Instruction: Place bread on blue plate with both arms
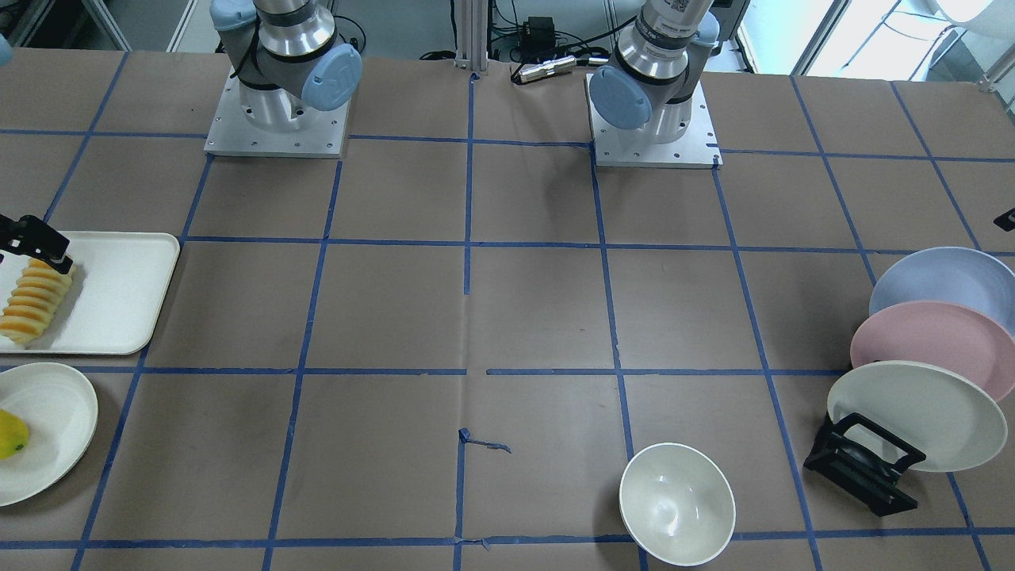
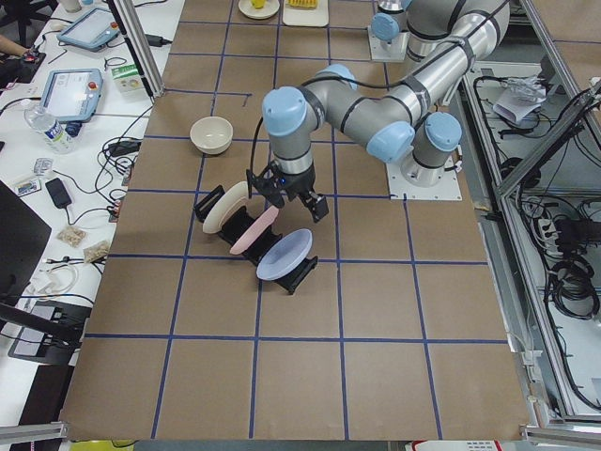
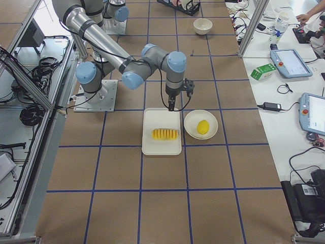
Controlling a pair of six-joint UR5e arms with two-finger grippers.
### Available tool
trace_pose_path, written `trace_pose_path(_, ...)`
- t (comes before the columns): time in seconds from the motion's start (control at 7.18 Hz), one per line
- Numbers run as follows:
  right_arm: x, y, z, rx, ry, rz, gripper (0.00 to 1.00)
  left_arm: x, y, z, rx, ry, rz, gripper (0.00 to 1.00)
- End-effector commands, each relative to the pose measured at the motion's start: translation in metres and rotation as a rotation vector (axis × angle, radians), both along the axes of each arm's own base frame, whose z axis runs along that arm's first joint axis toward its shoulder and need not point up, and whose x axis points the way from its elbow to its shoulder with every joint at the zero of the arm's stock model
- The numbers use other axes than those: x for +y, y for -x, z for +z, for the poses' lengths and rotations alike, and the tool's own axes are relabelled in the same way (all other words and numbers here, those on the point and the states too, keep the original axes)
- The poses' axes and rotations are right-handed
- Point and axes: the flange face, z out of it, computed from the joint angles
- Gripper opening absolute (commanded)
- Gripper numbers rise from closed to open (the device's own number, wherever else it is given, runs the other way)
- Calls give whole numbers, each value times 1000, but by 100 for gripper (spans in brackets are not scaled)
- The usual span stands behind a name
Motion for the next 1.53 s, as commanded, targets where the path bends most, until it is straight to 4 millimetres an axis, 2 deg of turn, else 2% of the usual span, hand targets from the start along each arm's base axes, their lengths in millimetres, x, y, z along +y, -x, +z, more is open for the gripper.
trace_pose_path(0.0,-4,53,-51,40,-8,48,100,-1,-38,-64,2,-38,21,100)
trace_pose_path(0.14,-4,75,-77,38,-8,43,100,-3,-46,-78,-7,-71,19,90)
trace_pose_path(0.28,-7,87,-93,54,3,52,100,-2,-49,-79,-25,-86,18,81)
trace_pose_path(0.42,-7,87,-98,48,3,43,100,-3,-49,-80,-23,-87,21,81)
trace_pose_path(0.56,-6,86,-102,39,-1,37,100,-2,-48,-83,-16,-88,21,66)
trace_pose_path(0.97,-1,80,-127,-3,-41,-11,100,-4,-48,-84,-8,-80,24,66)
trace_pose_path(1.11,-1,80,-128,-5,-43,-25,78,-5,-48,-89,0,-79,25,66)
trace_pose_path(1.25,0,80,-128,-5,-48,-42,42,-9,-46,-93,32,-49,29,66)
trace_pose_path(1.39,2,78,-129,-19,-70,-66,0,-11,-48,-98,31,-46,28,65)
